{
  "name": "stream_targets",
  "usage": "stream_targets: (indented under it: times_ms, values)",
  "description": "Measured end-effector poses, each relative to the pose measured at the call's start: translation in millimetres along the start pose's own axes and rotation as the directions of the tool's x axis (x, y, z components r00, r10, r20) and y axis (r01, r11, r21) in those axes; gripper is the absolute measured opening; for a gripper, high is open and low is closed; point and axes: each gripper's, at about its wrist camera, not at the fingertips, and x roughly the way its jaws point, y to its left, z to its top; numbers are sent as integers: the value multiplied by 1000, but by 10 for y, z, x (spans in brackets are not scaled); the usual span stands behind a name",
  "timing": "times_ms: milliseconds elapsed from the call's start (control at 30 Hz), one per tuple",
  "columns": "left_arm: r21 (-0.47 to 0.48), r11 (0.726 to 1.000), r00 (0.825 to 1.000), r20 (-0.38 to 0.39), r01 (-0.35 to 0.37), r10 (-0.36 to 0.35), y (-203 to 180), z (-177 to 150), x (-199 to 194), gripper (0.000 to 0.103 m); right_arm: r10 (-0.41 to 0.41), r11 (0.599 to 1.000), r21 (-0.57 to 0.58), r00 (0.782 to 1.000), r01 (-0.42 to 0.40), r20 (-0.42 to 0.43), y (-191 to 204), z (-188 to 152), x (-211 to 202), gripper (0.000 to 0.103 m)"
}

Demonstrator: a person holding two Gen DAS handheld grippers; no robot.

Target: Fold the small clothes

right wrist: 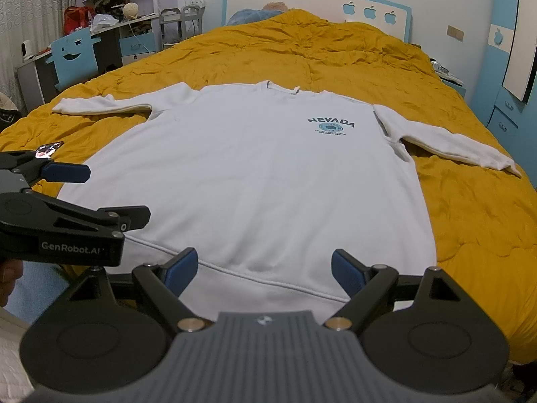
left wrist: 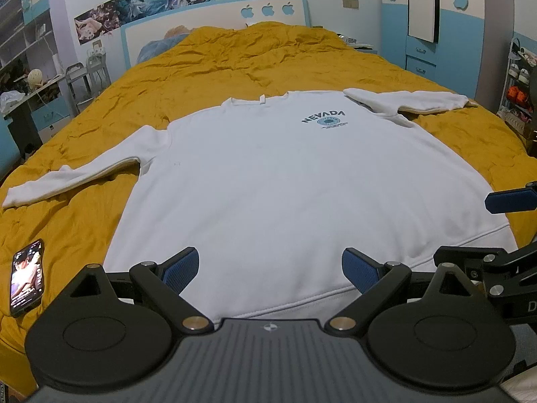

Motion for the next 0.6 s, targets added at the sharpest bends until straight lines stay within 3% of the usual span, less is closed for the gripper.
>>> stream_targets:
  times_ms: [467,600]
  values:
    - [28,999,1000,-7,18,-18,-3,48,23,103,1,1000,2,1000,-1,-15,-29,29,45,83]
    - [-10,999,999,-19,48,-48,102,149,85,103,15,1000,2,1000,-15,-8,-64,107,101,83]
